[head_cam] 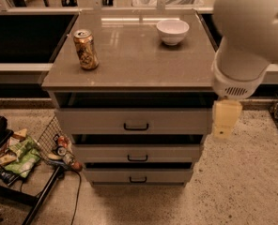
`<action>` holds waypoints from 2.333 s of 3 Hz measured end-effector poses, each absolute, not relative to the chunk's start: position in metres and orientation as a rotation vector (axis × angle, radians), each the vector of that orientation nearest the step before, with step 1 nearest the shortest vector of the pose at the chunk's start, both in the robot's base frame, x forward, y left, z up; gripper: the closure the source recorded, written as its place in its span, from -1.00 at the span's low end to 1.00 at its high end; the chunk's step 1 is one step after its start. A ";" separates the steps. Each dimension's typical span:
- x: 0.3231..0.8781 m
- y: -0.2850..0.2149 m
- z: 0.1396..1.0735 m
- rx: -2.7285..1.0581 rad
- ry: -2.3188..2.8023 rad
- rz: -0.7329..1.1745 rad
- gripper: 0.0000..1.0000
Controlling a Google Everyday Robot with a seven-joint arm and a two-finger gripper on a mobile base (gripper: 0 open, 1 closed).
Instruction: Open top drawer
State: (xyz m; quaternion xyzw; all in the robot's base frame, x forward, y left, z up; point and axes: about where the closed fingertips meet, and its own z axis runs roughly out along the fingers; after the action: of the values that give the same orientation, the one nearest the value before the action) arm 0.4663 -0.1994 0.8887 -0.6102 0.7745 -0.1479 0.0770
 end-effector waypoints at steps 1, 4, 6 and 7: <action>0.488 -0.205 0.834 -1.821 2.319 -0.394 -1.00; 0.511 -0.193 0.718 -1.801 2.285 -0.125 -1.00; 0.541 -0.180 0.692 -1.838 2.250 -0.068 -1.00; 0.558 -0.172 0.679 -1.855 2.243 -0.032 -1.00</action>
Offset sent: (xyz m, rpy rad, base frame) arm 0.0409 -0.0025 -0.1663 0.2055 0.0627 -0.0131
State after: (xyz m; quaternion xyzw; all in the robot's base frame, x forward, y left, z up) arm 0.5579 -0.1716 0.6791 -0.6331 0.7654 -0.0108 0.1150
